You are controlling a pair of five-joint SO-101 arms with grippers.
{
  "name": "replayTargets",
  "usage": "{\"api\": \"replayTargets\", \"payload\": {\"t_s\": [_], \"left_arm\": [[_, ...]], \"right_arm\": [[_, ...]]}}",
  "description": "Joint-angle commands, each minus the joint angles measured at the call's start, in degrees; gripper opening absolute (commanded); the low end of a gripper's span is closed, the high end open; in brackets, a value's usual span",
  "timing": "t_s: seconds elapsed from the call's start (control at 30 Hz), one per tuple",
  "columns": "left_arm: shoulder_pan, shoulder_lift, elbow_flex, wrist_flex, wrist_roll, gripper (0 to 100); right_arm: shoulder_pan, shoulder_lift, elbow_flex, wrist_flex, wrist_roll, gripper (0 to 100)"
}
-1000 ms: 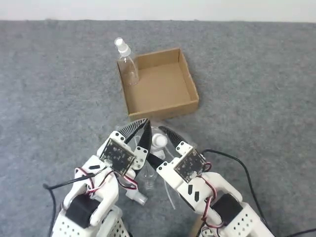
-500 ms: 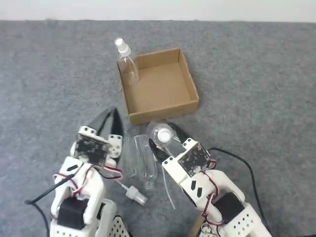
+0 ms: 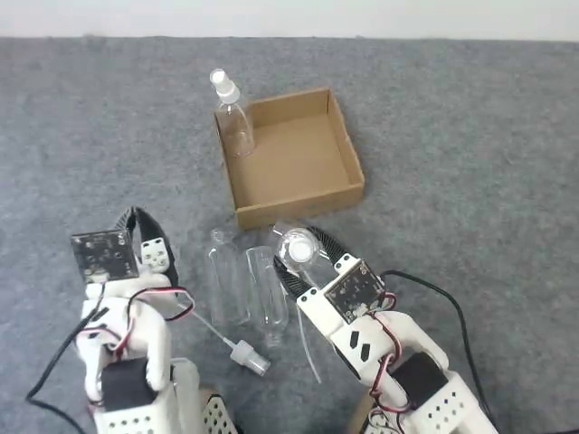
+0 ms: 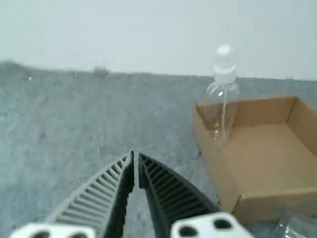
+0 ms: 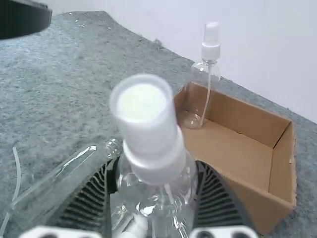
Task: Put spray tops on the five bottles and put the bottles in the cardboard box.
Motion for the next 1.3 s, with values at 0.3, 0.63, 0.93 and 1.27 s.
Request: {"api": "replayTargets", "payload": {"t_s": [0.3,0.63,0.93,1.27], "left_arm": [[-2.55,-0.97,8.22,-7.47,1.67,1],[-2.55,-0.97,8.31,-7.56,1.67,1],[-2.55,-0.97,8.31,-7.56,1.49,1],[-2.55,-0.97,8.31,-7.56,1.49,1]], "right_arm": [[4.18,-1.01,-2.73,0.13,-0.26,0.6],[4.00,1.10,-20.48,3.91,1.58,0.6],[3.91,24.40,-39.74,2.24,2.46,0.6],[3.91,46.02,-46.77,-7.78,2.46,0.6]]}}
